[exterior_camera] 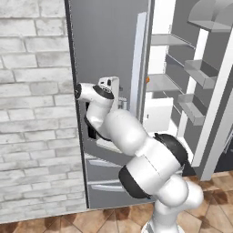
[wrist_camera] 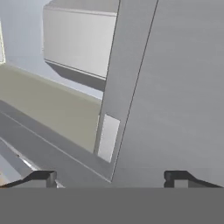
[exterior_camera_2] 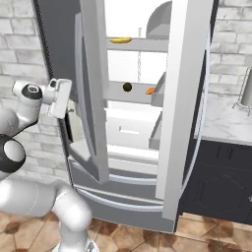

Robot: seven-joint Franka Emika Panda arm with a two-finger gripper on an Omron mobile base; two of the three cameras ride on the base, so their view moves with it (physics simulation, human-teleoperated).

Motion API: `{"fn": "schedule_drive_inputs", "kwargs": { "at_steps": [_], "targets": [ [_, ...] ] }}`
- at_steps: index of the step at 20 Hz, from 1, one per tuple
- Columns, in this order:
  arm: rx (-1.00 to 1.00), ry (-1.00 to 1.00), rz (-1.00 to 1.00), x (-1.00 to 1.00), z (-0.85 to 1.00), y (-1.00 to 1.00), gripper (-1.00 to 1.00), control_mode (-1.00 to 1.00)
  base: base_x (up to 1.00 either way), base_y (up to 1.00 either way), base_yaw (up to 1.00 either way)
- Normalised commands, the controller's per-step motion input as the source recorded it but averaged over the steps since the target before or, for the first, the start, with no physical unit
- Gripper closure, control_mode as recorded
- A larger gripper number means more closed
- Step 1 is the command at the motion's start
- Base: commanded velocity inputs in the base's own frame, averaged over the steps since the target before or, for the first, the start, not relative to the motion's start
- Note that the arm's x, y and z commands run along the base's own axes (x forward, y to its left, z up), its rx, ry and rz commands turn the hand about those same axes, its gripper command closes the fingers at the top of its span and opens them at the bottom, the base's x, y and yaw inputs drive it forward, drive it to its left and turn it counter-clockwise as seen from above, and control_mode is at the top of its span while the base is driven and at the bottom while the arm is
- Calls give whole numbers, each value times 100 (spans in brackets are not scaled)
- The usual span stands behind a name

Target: Place the avocado in the correct fridge rack based on whether it is a fruit or vegetable. Finally, close the fridge door.

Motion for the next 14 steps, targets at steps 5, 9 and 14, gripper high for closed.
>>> {"fn": "schedule_drive_inputs", "kwargs": {
  "at_steps": [5,9,14],
  "targets": [
    [0,0,0,28,0,-42,-100,-100,0,0,0],
    [0,0,0,33,2,-41,-100,-100,0,0,0],
    [0,0,0,37,11,-32,-100,-100,0,0,0]
  ]
}}
